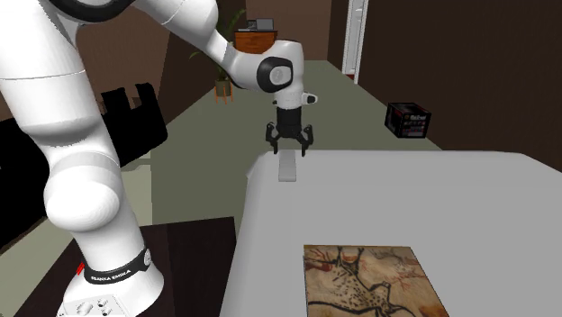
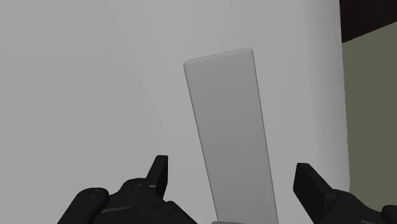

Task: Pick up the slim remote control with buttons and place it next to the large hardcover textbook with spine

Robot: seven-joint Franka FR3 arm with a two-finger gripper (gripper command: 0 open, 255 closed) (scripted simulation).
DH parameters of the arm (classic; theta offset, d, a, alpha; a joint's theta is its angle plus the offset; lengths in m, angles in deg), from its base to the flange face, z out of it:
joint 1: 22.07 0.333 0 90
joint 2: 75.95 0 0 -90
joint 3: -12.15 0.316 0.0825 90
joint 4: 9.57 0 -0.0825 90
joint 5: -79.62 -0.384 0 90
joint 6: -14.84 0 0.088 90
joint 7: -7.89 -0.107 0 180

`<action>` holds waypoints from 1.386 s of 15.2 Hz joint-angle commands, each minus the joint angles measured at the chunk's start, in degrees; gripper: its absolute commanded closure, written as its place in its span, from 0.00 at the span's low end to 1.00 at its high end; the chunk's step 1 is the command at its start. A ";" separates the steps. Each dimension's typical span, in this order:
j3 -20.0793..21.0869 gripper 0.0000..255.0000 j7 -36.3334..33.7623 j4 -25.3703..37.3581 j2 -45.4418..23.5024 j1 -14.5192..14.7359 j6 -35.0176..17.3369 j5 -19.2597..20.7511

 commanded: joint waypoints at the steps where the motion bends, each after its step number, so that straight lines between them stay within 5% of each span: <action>1: 1.02 0.00 1.92 1.07 -2.37 1.04 -1.28 0.09; 9: 0.93 0.00 1.24 -0.99 -5.99 1.05 -6.90 1.06; 16: 0.93 0.00 1.24 -0.98 -5.99 1.05 -6.88 1.06; 17: 0.93 1.00 1.24 -0.98 -5.99 1.05 -6.88 1.06; 21: 0.93 1.00 1.24 -0.98 -5.99 1.05 -6.88 1.06</action>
